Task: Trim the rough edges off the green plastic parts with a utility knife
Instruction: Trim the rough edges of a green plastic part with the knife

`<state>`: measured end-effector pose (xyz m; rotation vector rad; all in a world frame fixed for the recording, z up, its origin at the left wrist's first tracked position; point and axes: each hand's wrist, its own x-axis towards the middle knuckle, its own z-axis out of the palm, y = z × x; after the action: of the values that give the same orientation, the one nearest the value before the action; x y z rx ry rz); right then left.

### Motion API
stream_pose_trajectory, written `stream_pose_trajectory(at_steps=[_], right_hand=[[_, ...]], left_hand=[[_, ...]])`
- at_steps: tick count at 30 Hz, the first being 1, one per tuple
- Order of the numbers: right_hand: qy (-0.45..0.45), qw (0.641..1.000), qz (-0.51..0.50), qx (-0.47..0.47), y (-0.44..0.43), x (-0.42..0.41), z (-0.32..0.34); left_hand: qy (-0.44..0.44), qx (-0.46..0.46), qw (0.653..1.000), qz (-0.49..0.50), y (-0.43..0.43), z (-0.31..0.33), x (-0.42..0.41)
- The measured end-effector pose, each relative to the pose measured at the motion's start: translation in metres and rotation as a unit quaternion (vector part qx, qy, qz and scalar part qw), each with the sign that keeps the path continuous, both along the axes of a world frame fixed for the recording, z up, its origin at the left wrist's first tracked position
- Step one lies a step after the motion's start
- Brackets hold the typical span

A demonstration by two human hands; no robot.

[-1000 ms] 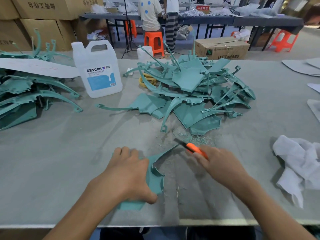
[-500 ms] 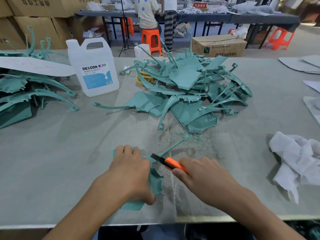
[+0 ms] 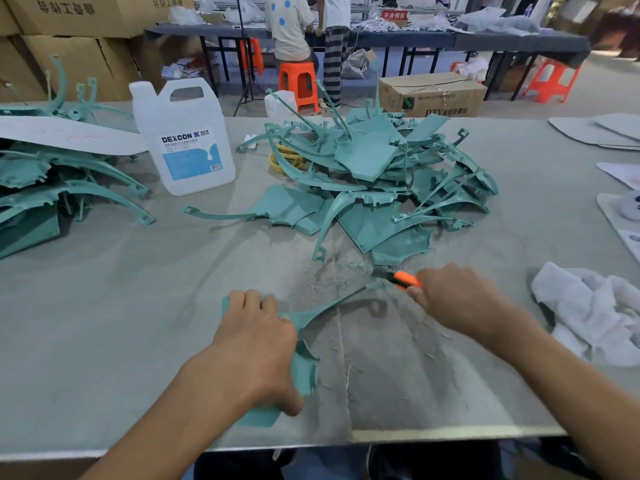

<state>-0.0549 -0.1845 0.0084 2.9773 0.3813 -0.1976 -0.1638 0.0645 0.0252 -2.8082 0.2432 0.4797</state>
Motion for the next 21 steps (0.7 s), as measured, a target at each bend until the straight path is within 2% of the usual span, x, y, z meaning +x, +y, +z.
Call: stream_pose_trajectory(at_steps=[2, 4, 7, 9, 10, 12, 15, 21], right_hand=[[-0.027, 0.999, -0.010, -0.034, -0.013, 0.006, 0.002], [-0.064, 0.998, -0.001, -0.030, -0.016, -0.001, 0.001], [-0.069, 0.992, 0.043, 0.094, -0.004, -0.030, -0.005], [0.007, 0.978, 0.060, 0.198, 0.011, -0.054, -0.010], [0.047, 0.972, 0.065, 0.220, 0.020, -0.066, -0.014], [0.078, 0.970, 0.083, 0.214, 0.035, -0.087, -0.029], [0.068, 0.973, 0.079, 0.205, 0.040, -0.089, -0.042], [-0.040, 0.991, 0.009, 0.126, 0.007, -0.039, -0.027]], left_hand=[[0.015, -0.006, 1.000, 0.010, 0.004, -0.001, -0.002], [0.021, -0.011, 1.000, 0.017, 0.006, -0.002, -0.004], [0.017, -0.010, 1.000, 0.016, 0.005, -0.002, -0.003], [0.018, -0.012, 1.000, 0.014, 0.006, -0.001, -0.002], [0.018, -0.014, 1.000, 0.014, 0.006, -0.001, -0.002], [0.017, -0.016, 1.000, 0.016, 0.007, -0.002, -0.002], [0.014, -0.015, 1.000, 0.019, 0.007, -0.004, -0.005], [0.016, -0.028, 0.999, 0.022, 0.005, -0.002, -0.005]])
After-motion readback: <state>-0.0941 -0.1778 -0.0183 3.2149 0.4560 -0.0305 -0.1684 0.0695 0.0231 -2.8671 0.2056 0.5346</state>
